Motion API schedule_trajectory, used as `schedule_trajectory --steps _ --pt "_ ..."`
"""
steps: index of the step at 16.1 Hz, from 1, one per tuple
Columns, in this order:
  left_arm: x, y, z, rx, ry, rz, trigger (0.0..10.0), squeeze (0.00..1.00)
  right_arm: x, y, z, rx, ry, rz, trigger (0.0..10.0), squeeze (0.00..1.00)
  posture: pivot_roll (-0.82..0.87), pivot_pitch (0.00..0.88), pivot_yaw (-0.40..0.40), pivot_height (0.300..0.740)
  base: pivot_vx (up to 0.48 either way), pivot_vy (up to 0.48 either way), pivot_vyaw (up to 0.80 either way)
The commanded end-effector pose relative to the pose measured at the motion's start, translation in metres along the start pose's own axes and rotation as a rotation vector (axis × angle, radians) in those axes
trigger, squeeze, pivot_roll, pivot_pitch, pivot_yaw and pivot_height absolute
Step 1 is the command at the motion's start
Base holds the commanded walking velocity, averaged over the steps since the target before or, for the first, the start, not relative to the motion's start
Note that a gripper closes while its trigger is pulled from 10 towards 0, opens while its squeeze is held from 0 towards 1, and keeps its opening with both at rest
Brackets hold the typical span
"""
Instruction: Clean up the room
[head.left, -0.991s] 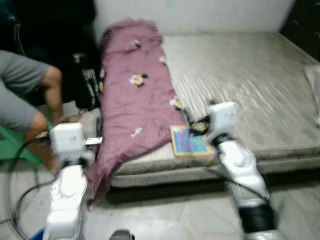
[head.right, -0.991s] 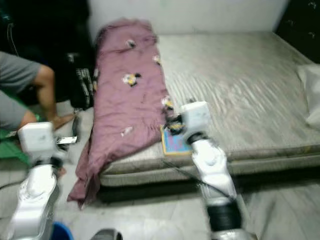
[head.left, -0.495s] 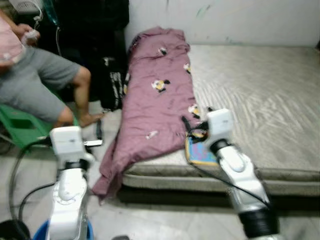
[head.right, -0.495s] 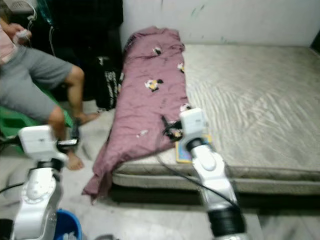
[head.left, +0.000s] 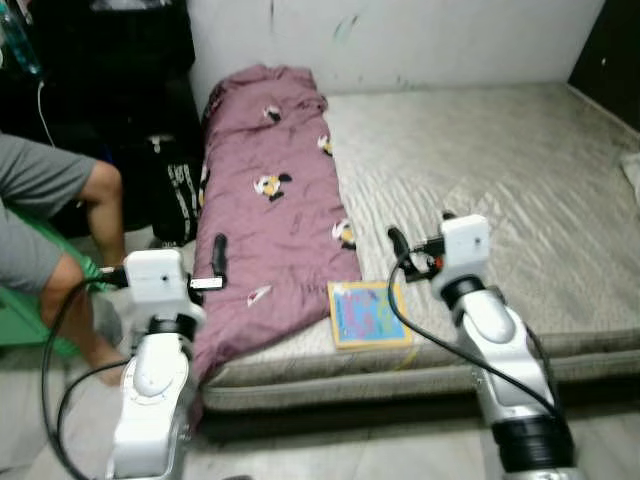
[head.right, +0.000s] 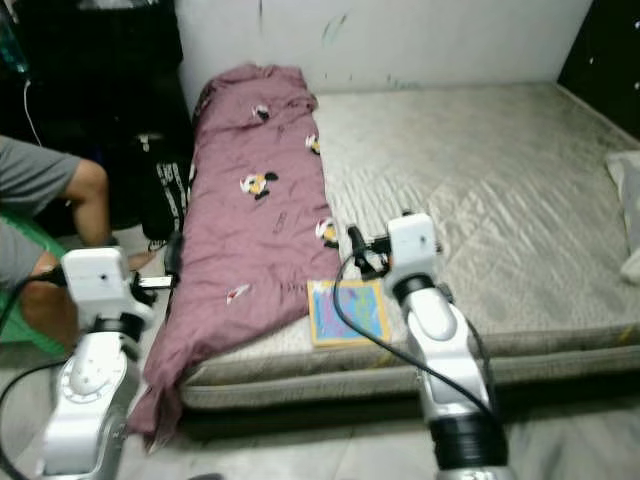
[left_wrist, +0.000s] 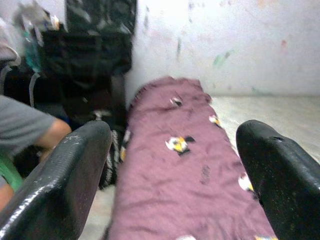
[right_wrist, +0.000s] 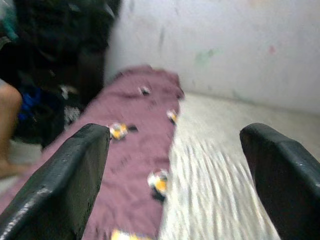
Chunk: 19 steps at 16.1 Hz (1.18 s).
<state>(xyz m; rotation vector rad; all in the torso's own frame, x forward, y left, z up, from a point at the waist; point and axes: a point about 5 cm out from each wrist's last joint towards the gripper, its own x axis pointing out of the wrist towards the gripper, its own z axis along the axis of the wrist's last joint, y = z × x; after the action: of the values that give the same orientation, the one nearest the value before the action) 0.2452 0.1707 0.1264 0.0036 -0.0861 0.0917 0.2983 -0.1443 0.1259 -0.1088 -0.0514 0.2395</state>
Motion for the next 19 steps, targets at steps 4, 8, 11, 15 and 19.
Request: schedule_trajectory --steps 4,8,11,15,19 --pt "0.000 0.008 0.001 0.006 -0.002 0.031 10.0 0.00 0.005 0.010 0.008 0.003 -0.038 0.039 10.0 0.00 -0.02 0.000 -0.022 0.740 0.326 0.000 0.00" --pt "0.002 0.010 0.000 0.016 0.003 0.083 10.0 0.00 0.005 0.012 0.009 0.001 -0.049 0.045 10.0 0.00 -0.02 0.000 -0.017 0.740 0.077 0.000 0.00" --pt "0.000 0.009 -0.004 0.011 0.032 0.085 10.0 0.00 0.003 0.013 0.008 0.000 -0.051 0.048 10.0 0.00 -0.02 0.000 -0.009 0.740 0.000 0.000 0.15" --pt "-0.006 0.006 -0.011 0.026 0.065 0.083 10.0 0.00 -0.003 0.011 -0.002 0.024 -0.023 0.008 10.0 0.00 0.00 0.000 -0.008 0.740 0.000 0.000 0.80" --pt "-0.004 0.007 -0.009 0.075 0.046 0.062 10.0 0.00 0.001 0.012 -0.001 0.042 -0.030 0.004 10.0 0.00 0.00 0.000 -0.021 0.740 0.000 0.000 0.51"
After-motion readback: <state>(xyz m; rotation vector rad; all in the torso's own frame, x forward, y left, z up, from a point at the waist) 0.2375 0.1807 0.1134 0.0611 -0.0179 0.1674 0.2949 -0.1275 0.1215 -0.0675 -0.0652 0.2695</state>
